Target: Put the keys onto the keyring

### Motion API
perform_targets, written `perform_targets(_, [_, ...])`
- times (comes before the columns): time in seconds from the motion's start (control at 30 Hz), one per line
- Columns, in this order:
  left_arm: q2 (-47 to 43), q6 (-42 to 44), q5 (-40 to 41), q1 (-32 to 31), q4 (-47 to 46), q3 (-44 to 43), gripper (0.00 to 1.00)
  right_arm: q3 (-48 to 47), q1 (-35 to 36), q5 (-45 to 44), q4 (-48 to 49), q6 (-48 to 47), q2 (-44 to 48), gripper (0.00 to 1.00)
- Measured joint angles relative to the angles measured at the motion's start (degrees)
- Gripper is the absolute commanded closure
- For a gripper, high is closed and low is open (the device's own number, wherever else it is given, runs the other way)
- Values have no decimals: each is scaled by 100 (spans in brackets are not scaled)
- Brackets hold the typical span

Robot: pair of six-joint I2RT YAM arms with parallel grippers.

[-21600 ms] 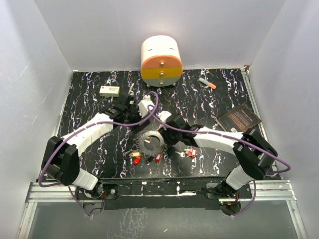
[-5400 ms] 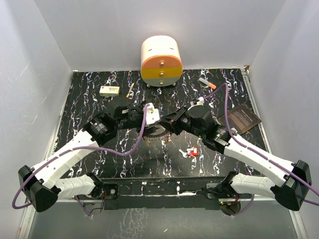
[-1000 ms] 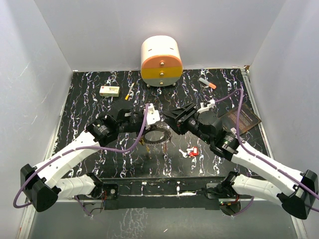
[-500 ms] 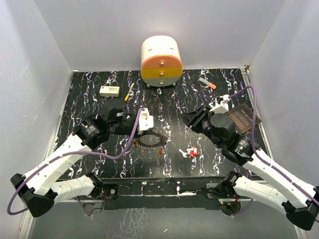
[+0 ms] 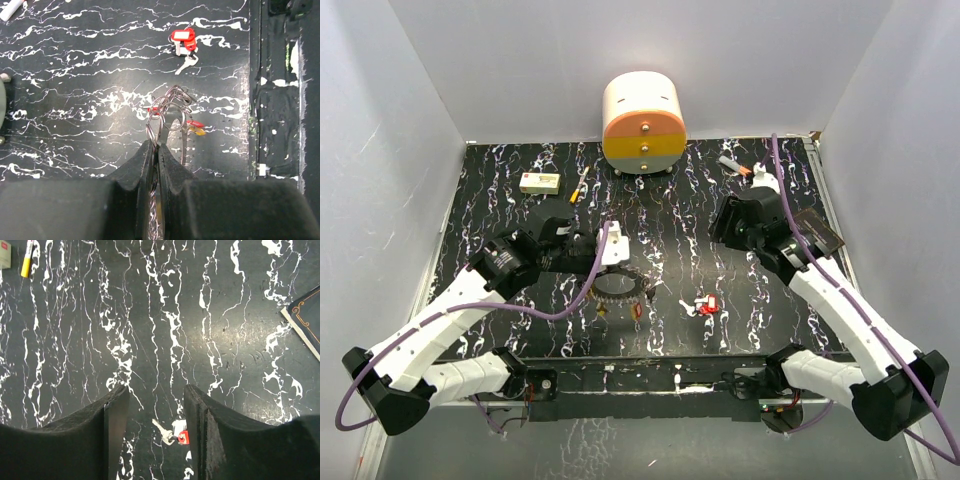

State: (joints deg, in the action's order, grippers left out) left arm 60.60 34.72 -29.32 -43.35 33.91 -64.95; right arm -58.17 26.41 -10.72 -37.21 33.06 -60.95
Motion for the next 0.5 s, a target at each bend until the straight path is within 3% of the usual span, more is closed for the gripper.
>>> perform_targets(0.5, [-391, 2503, 507, 0, 387, 619, 100, 839, -181, 1056, 136, -273, -450, 50])
